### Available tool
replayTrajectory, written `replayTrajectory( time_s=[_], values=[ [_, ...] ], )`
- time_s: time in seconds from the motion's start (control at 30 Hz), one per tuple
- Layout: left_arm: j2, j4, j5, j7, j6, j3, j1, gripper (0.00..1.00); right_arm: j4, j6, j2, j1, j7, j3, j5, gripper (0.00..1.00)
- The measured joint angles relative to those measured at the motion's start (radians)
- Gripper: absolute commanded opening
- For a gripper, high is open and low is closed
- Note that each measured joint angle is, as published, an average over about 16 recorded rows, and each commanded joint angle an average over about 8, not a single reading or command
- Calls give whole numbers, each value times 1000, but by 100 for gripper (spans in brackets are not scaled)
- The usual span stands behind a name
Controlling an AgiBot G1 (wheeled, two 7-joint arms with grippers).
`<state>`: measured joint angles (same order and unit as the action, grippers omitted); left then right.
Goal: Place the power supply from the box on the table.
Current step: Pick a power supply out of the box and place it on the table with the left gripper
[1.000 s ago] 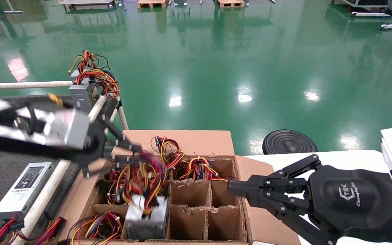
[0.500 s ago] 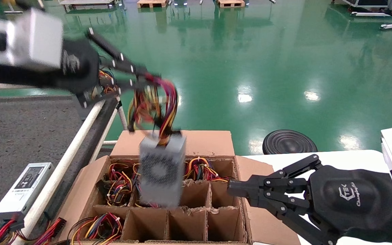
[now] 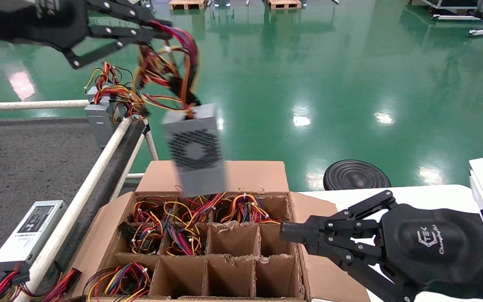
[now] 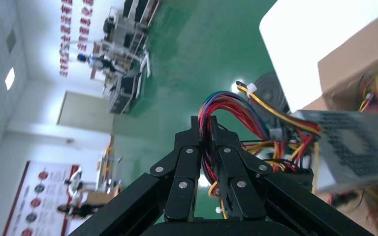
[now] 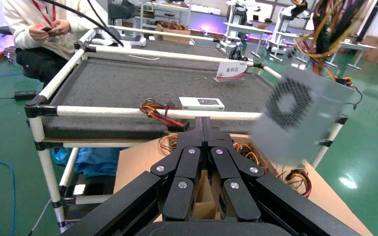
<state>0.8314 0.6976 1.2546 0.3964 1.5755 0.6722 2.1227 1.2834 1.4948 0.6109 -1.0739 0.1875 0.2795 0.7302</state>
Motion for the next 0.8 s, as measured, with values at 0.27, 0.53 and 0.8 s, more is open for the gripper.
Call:
replayTrajectory(
  time_s=[0.27, 0.53, 0.8],
  values=[
    [-27, -65, 68, 19, -4, 16, 48, 0, 0, 0, 0, 0, 0, 0, 0, 0],
    [-57, -137, 120, 35, -3, 45, 79, 0, 0, 0, 0, 0, 0, 0, 0, 0],
    [-78, -196, 153, 48, -2, 70, 95, 0, 0, 0, 0, 0, 0, 0, 0, 0]
  ],
)
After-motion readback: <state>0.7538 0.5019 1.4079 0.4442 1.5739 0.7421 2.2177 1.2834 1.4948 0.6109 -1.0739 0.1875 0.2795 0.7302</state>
